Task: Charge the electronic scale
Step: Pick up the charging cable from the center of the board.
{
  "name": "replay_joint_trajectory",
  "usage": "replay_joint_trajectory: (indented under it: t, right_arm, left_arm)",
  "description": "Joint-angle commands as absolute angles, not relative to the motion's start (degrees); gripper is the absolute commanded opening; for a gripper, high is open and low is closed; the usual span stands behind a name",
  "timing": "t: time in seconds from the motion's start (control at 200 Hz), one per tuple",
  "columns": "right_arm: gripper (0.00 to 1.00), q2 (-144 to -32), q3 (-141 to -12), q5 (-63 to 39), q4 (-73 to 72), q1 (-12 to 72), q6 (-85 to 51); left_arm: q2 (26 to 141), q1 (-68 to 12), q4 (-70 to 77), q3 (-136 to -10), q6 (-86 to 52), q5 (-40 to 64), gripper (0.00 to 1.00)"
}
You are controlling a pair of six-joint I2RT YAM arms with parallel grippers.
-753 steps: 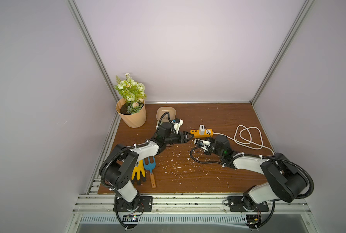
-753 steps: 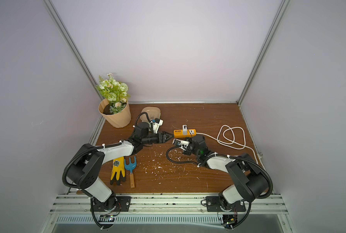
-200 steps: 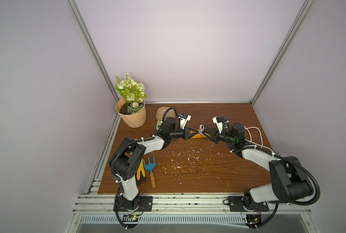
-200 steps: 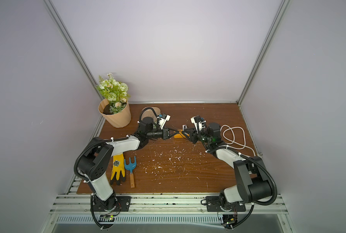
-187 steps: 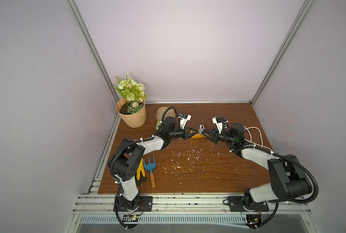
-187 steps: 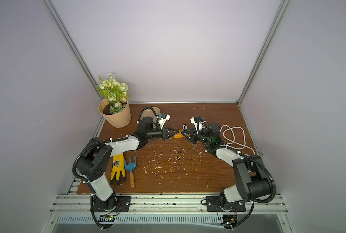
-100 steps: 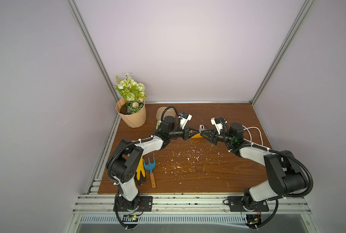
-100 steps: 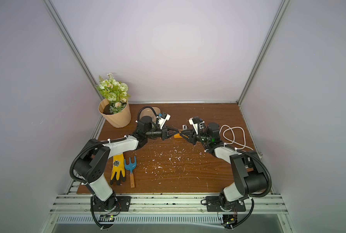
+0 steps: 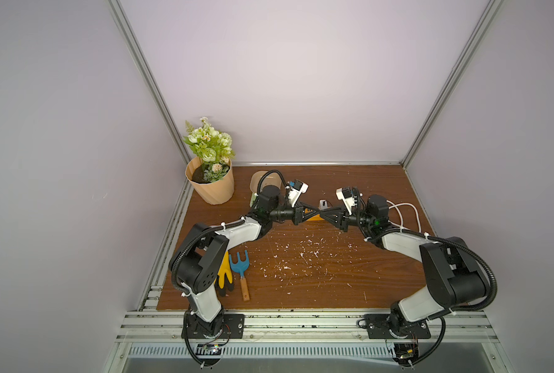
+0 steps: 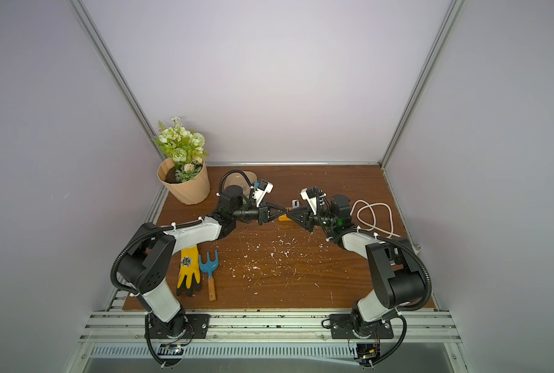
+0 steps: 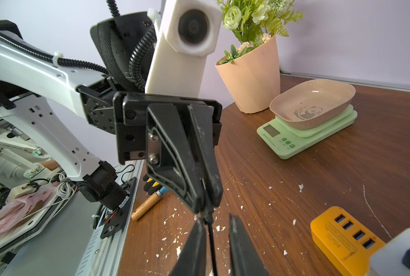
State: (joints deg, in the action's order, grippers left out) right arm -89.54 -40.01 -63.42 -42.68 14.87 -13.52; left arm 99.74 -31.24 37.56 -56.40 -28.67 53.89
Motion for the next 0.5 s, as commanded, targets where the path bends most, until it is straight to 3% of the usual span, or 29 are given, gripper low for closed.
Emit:
replay_joint_trajectory:
  t: [0.0,0.495]
  right_arm:
    - [0.22,-89.4,-42.2,-66.1,-46.3,14.6,-13.3]
    - [0.14,-89.6,-42.9,-67.9,-47.2,14.8,-13.0]
  left_arm:
    - [97.7,-31.9,39.8,-56.5,-28.2,55.9,0.13]
    - [97.8,-32.0,41.3,-56.3,-29.0,56.6,0.13]
